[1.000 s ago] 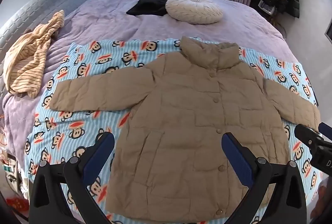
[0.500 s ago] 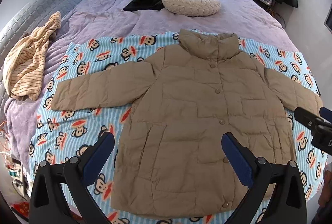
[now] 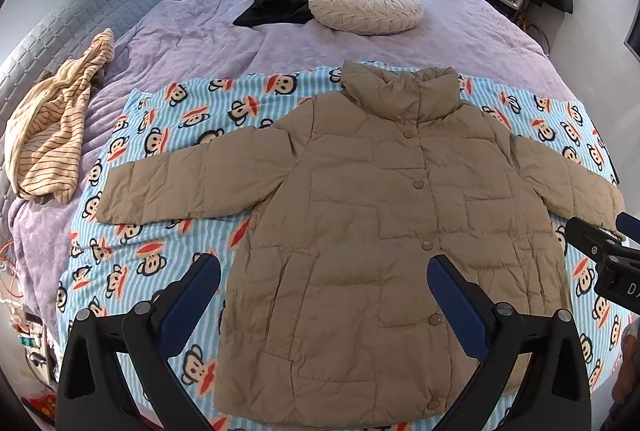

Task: Fold large clothes

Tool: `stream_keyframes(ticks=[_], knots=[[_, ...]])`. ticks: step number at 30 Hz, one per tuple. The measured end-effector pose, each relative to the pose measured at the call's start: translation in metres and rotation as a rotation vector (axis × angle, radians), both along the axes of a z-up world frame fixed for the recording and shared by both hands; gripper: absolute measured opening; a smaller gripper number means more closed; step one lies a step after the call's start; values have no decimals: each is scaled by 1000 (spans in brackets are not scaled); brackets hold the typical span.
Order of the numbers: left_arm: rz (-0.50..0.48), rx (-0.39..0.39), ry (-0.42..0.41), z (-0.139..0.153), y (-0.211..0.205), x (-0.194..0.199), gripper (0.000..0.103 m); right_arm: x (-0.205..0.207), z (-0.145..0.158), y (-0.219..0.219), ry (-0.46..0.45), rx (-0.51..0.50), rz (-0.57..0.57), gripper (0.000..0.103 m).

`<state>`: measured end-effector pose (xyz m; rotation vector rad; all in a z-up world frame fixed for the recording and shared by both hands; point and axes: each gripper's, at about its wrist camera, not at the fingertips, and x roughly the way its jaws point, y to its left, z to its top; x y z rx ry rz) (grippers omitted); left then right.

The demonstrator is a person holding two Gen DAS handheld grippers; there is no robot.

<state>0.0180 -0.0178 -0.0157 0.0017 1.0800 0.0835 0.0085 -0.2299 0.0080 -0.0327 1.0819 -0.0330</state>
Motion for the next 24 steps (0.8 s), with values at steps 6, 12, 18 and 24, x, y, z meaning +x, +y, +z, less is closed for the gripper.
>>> stream_keyframes(ticks=[6, 12, 18, 24], knots=[[0, 1, 9, 0, -2, 2, 103, 2, -1, -1, 5, 2, 6, 103], [-2, 3, 3, 1, -3, 1, 103, 2, -1, 1, 6, 2, 6, 103], [9, 1, 9, 2, -1, 0, 103, 2, -1, 2, 6, 1, 5, 103], [19, 2, 5, 4, 0, -3, 103, 2, 0, 2, 7, 3, 8, 103]])
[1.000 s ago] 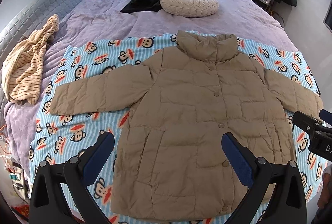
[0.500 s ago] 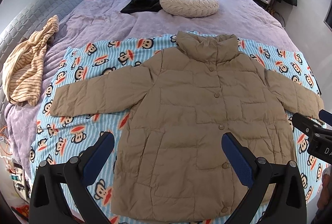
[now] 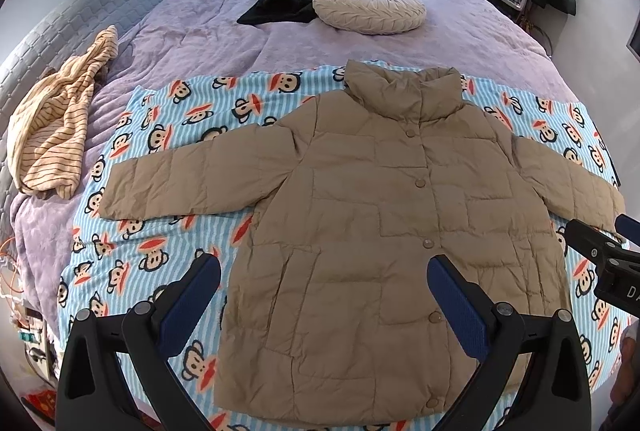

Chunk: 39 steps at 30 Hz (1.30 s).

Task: Fold large clothes

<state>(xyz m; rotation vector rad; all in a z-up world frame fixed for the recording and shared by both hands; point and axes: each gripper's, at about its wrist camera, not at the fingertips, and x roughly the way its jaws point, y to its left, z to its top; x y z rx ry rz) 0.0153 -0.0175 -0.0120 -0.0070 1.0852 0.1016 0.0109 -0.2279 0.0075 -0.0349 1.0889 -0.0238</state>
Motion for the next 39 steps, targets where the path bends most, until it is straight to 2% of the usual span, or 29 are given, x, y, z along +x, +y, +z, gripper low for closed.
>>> stream_keyframes(ticks=[39], knots=[[9, 3, 9, 1, 3, -4, 103, -5, 0, 3, -1, 4, 5, 103]])
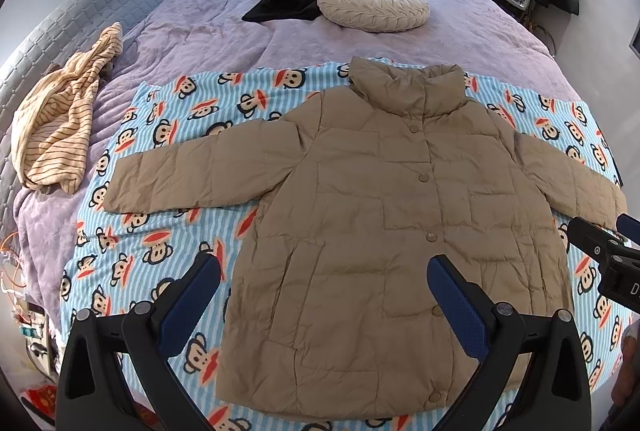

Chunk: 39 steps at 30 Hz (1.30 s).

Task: Fold large clothes

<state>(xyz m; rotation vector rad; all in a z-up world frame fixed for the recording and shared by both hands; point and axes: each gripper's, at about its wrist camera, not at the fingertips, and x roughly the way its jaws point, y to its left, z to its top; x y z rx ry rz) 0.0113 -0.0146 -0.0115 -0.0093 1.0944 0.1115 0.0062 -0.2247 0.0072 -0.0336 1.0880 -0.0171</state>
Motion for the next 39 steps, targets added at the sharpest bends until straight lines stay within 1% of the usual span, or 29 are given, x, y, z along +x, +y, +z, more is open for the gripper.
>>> stream_keyframes(ticks=[10, 18, 26, 31, 35, 37, 39], knots=[[4, -2, 2, 0, 3, -5, 103, -1, 0, -2, 1, 1, 1, 103], [7, -9, 3, -1, 2, -12, 103, -9, -1, 10, 2, 1, 13, 103], [22, -32, 16, -9, 13, -15, 103, -11, -4, 11, 25, 9, 9, 103], [12, -50, 32, -20, 23, -16, 103, -13, -10, 15, 48, 22, 14, 103], [-1, -76, 53, -35, 37, -15, 103, -11, -25, 26, 88, 50, 17, 103], [2, -106, 65, -45, 48, -14, 103, -11, -32, 32, 100, 62, 24, 103], [15, -156, 75, -57, 64, -12, 103, -10, -42, 42, 120, 80, 36, 103]])
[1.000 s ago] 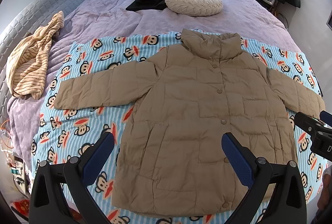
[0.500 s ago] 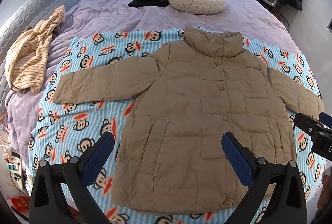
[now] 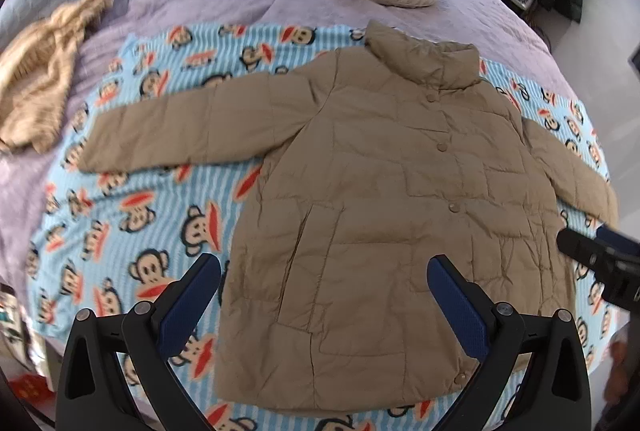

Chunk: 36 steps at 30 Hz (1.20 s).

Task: Fold large clothes

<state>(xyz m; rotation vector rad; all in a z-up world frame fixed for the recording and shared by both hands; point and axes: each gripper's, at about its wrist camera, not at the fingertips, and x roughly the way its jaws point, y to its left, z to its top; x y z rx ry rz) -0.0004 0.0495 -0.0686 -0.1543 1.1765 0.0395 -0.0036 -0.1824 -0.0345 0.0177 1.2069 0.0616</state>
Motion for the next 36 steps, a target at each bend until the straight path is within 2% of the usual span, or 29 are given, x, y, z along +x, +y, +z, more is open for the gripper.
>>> stream_keyframes(ticks=[4, 10, 13, 16, 22, 26, 27, 28, 29, 30, 31, 32, 34, 35, 36], knots=[[63, -98, 12, -30, 42, 11, 103, 4, -24, 23, 53, 34, 37, 103], [269, -214, -5, -90, 142, 44, 103, 11, -71, 57, 125, 69, 57, 103], [340, -236, -32, -114, 187, 63, 103, 15, -95, 72, 160, 73, 60, 103], [396, -223, -60, -142, 230, 85, 103, 20, -117, 87, 167, 76, 74, 103], [481, -235, -42, -192, 287, 117, 103, 33, -152, 106, 180, 97, 97, 103], [519, -216, -78, -195, 302, 129, 102, 46, -157, 117, 144, 108, 109, 103], [535, -207, -86, -194, 305, 133, 97, 50, -155, 120, 133, 114, 112, 103], [553, -197, -98, -191, 308, 136, 72, 54, -153, 123, 121, 121, 118, 103], [556, -199, -101, -190, 311, 140, 56, 58, -150, 125, 112, 124, 123, 103], [548, -238, -106, -188, 317, 144, 23, 62, -148, 128, 99, 125, 130, 103], [535, -303, -123, -187, 322, 146, 6, 69, -145, 131, 85, 126, 138, 103], [528, -339, -147, -181, 324, 146, 6, 75, -142, 135, 74, 130, 145, 103], [493, -304, -187, -163, 319, 146, 6, 90, -138, 143, 53, 150, 147, 103], [452, -268, -214, -149, 311, 145, 6, 96, -137, 146, 43, 167, 144, 98], [425, -252, -231, -141, 305, 143, 6, 103, -135, 150, 30, 199, 137, 78]])
